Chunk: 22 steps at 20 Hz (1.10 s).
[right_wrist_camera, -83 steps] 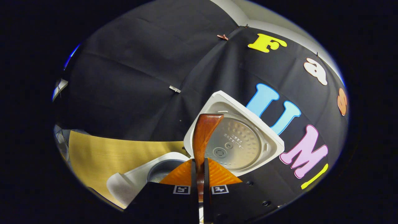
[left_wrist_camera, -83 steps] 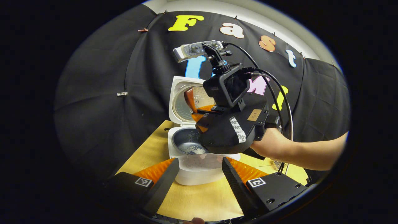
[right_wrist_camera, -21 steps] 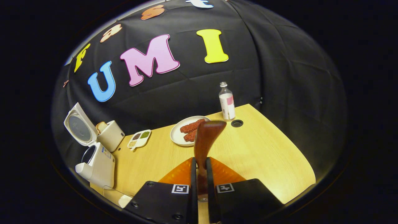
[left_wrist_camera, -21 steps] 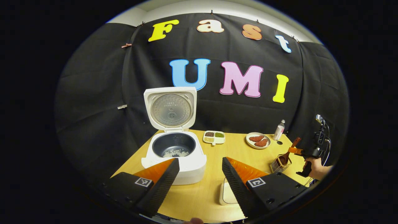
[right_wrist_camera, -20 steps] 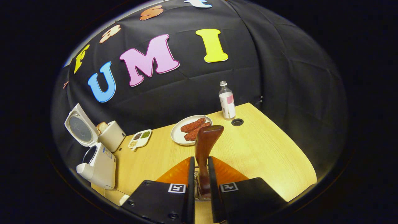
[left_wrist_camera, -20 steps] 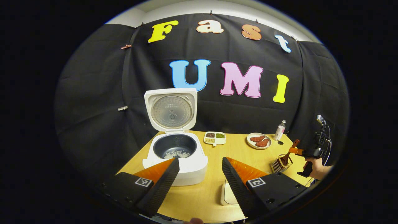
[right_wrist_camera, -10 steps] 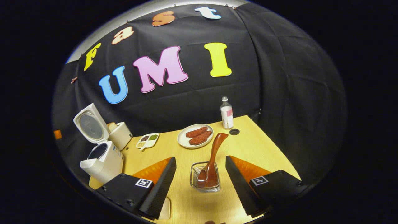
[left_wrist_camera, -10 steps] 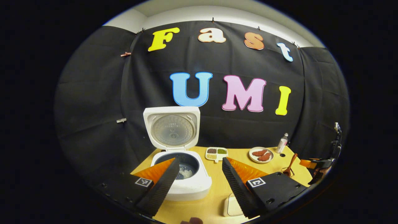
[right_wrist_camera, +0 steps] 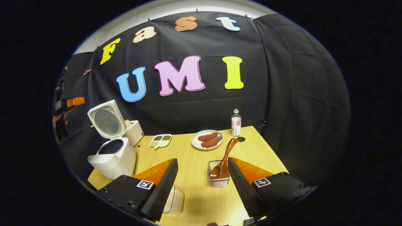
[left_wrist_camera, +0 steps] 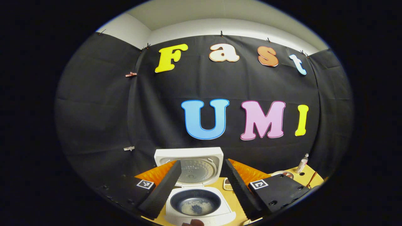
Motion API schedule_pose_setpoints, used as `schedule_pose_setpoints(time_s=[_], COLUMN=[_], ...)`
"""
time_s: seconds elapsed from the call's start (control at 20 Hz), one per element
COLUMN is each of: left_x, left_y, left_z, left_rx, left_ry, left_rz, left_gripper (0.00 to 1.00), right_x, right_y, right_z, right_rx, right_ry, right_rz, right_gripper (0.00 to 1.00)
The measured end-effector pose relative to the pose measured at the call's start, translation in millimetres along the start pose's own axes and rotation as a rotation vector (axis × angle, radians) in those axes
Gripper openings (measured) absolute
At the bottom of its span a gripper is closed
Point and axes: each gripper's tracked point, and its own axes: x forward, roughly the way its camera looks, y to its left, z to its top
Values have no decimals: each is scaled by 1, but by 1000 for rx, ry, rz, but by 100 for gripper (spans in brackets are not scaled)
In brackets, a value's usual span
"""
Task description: Close the left gripper, press the button to open the rice cooker; take a wooden spoon from the chopstick holder with the right hand, scoop a spoonful of rice and pour it into the rice cooker, then put the wooden spoon back into the chopstick holder.
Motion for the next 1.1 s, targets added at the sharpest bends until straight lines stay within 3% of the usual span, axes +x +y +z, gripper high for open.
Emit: schedule_pose_setpoints(time_s=[0.3,0.5,0.8,1.1], left_x=[67,114,171,197], left_y=[20,31,48,57], left_z=[22,19,-4,-50], left_rx=[-64,-40,-36,-28], left_ry=[-15,-3,36,162], left_rz=[2,18,47,69], left_gripper=[95,95,95,95], right_x=[-23,-36,-50,-70], right_y=[10,12,3,-6], right_z=[-10,-7,-4,-13], right_rx=[-14,-12,-10,-4], right_ry=[17,10,-8,-2], right_rz=[-40,-75,-142,-197], right_gripper=[99,99,99,99])
